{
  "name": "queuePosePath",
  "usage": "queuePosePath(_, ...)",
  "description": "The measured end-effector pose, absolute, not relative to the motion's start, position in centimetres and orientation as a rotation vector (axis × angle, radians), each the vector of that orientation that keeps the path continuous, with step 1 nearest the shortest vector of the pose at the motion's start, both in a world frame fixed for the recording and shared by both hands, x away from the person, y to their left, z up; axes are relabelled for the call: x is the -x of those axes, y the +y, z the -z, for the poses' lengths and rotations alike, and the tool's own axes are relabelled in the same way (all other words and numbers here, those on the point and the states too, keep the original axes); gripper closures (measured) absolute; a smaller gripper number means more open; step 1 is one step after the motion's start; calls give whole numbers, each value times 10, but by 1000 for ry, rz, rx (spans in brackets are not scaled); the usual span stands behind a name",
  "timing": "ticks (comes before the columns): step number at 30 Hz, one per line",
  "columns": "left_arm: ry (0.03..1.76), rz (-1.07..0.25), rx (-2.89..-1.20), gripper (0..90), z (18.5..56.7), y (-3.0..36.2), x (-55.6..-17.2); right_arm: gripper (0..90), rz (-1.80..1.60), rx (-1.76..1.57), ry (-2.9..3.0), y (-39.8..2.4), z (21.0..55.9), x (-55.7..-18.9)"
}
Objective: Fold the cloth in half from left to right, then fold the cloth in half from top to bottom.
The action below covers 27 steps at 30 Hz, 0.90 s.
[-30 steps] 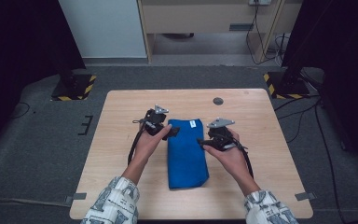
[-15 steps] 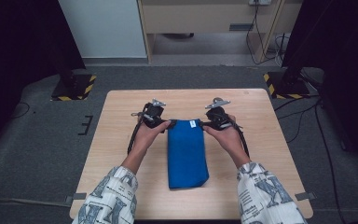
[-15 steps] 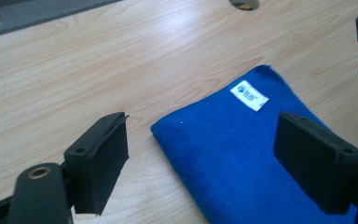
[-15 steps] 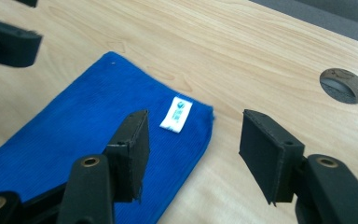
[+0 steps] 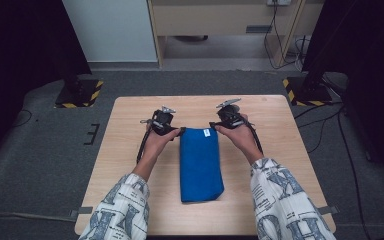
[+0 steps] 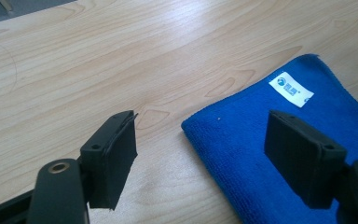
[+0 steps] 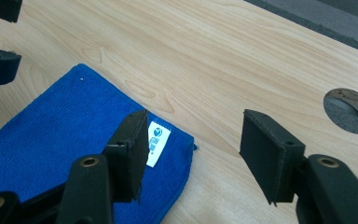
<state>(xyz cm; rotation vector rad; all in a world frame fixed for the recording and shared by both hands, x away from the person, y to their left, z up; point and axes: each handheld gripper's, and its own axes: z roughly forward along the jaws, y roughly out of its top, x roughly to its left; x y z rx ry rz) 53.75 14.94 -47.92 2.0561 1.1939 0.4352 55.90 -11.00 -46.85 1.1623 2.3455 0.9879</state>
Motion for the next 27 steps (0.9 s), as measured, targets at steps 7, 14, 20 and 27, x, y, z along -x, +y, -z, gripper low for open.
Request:
queuePosePath(7, 1181, -435, -2025, 287, 479, 147, -543, 406, -982, -1165, 2344, -110, 474, -564)
queuePosePath(14, 1191, -417, -2049, 298, 494, 143, -550, 396, -965, -1212, 2342, -106, 490, -575)
queuePosePath(20, 1219, -389, -2065, 297, 509, 142, -556, 361, -942, -1236, 2347, -102, 499, -583)
queuePosePath(27, 1219, -380, -2087, 299, 514, 141, -557, 337, -920, -1240, 2378, -96, 507, -583)
